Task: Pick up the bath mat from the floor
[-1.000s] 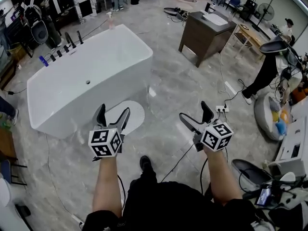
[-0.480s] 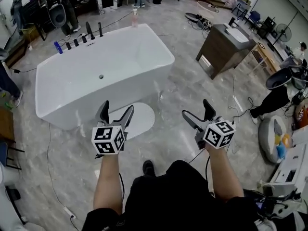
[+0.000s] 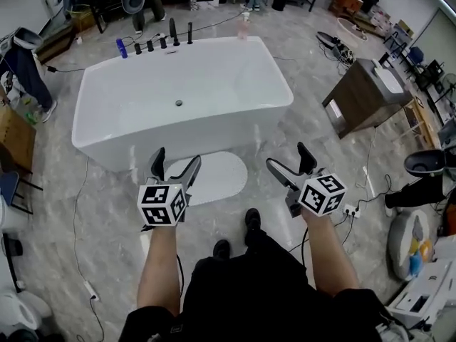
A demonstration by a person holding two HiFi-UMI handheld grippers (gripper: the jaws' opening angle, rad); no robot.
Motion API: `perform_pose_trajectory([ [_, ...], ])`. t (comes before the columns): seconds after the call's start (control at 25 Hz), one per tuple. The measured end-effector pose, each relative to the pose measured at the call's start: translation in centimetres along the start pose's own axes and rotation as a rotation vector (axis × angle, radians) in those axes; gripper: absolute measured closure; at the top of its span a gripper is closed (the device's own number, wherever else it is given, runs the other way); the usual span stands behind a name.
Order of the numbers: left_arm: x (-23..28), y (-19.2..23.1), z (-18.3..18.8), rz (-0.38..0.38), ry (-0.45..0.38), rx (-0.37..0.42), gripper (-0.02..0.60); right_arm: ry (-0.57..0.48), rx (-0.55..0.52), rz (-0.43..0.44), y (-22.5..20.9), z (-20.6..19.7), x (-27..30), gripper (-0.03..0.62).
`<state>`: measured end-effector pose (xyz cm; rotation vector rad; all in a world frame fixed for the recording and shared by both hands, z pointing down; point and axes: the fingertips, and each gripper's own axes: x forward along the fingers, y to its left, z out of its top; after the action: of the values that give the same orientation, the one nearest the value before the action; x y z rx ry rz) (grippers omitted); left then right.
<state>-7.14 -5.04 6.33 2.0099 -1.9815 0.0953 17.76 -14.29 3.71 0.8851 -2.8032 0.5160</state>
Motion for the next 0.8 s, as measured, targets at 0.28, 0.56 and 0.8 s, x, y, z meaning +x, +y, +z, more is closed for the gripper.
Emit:
perform_pose_trajectory([
  [0.28,3.8,1.1,0.3,0.063,0.035,-0.002,0.137,0.028,0.036,0.079,-3.7,0.3,5.1,0.062],
  [0.56,9.8,0.4,-1.2,0.132,0.136,-0.019,0.137,0.093,0.062,0.168,-9.6,0.0,10.8,0.062],
  [0.8,13.3,-0.6,-4.0,0.211,0.219,-0.049,0.137,0.194,0.054,0.279,-11.5,-2.8,14.3,0.062],
])
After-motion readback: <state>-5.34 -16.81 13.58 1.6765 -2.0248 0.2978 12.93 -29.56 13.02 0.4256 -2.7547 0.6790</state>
